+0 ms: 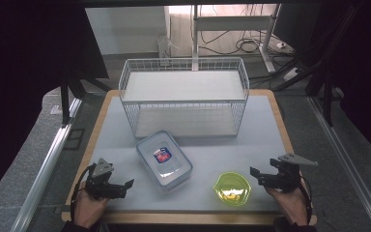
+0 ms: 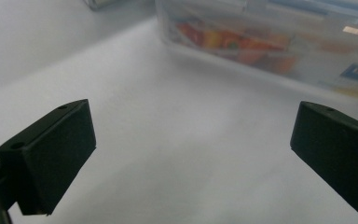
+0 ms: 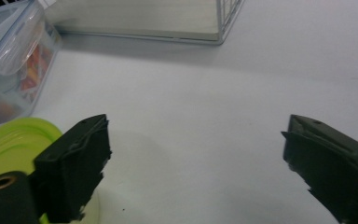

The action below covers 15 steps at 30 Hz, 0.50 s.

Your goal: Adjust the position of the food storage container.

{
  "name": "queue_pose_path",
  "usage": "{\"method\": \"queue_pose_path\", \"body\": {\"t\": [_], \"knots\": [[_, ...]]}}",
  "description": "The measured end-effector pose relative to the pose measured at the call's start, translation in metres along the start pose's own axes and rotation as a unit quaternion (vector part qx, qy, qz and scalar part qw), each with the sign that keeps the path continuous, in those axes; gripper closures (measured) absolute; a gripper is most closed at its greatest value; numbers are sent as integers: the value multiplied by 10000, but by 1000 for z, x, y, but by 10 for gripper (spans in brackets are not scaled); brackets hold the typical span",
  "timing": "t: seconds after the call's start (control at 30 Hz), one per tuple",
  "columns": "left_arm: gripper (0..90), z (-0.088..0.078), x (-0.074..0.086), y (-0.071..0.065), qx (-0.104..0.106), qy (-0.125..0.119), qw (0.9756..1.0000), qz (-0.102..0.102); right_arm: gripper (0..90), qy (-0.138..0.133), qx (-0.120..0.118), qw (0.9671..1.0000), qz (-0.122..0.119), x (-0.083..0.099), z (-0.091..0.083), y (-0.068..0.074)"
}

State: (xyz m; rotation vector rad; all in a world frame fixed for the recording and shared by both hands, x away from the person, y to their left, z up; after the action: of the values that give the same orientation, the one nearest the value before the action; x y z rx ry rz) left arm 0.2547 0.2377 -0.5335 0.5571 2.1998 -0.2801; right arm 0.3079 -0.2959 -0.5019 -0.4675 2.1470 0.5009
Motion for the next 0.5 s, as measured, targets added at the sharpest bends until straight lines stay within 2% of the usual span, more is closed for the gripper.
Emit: {"method": "queue_pose_path", "body": {"t": [0.07,0.13,0.2,0.3,0.37,0.5], "knots": [[3,-1,0,0,9,-51,10000,-15,119,-2,2,10000,28,0,-1,0],[0,-3,0,2,143,-192,9997,-88,169,28,-34,10000,87,0,-2,-1],[0,-3,0,2,178,-229,9995,-127,197,38,-74,9999,109,0,-2,0],[0,-4,1,6,257,-342,9988,-245,228,101,-139,9998,57,0,-2,1],[0,-4,1,6,264,-364,9987,-252,237,131,-144,9998,42,0,-2,2],[0,-4,0,5,307,-420,9985,-187,321,271,-219,9994,-47,0,0,5]]}}
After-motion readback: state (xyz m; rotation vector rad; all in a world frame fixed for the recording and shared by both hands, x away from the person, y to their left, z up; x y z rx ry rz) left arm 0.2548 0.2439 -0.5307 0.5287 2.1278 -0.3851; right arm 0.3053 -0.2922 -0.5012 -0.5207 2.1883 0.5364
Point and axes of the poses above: each handheld gripper's, and its own axes: z roughly forward along the jaws, x roughly out of its underside, y roughly to its left, the point moved 2 cm from there along z, roughly forward along the jaws, and after that the axes turned 2 degrees about -x, right-handed, at the moved point
